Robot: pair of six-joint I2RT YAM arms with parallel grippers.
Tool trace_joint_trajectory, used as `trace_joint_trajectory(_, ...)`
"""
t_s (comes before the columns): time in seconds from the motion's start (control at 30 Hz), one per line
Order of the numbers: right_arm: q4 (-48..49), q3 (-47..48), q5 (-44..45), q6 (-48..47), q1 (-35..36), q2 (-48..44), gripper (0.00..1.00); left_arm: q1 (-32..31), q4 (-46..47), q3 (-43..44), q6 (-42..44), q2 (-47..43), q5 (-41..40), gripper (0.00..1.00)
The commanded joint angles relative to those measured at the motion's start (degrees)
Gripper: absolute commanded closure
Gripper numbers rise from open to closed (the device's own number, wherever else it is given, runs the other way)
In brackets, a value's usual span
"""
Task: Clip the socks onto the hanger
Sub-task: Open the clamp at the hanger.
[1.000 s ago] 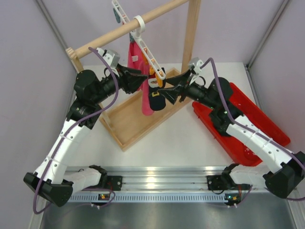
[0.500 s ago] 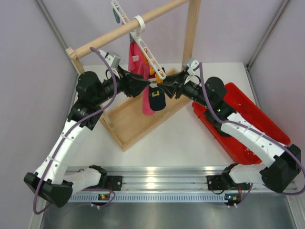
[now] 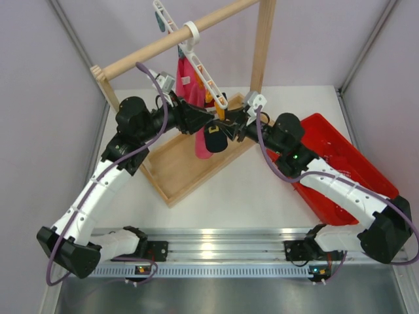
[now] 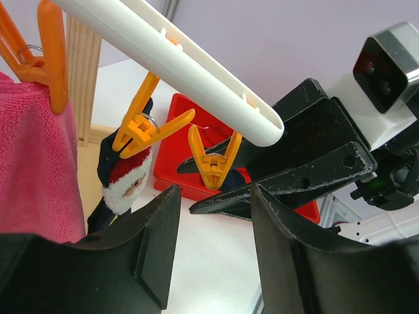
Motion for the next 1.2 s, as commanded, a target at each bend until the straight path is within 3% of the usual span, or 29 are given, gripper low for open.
trace_joint_trajectory(0.0,4.5,0.2,2.0,-2.7,1.1,-0.8,0.65,-0.7,3.0,0.3,-1.2,0.4,-0.6,0.48)
trace_joint_trajectory(0.13,5.7,0.1,2.7,-3.0,1.2,-0.8,0.67,-0.9,2.9,0.0,-1.2,0.5,-0.9,0.48)
trace_joint_trajectory(0.37,6.3,0.2,3.0,-3.7,1.3,-0.7,0.88,-1.5,5.6,-0.9,-0.4,0.0,-0.9,0.46)
trace_joint_trajectory(0.57,6.0,-0.1,3.0,-4.9,1.7,-1.1,1.00,-2.5,6.8,-1.3,1.0,0.0,-0.5,0.46)
trace_joint_trajectory(0.83,5.3,-0.9,5.5,-5.7,3.1,-2.2,1.00,-6.5,8.5,-1.6,4.4,0.1,-5.5,0.39)
trace_joint_trajectory(1.17,5.8,-2.3,5.7,-5.3,3.5,-3.9,1.00,-8.2,8.5,-0.6,6.3,2.4,-12.4,0.39)
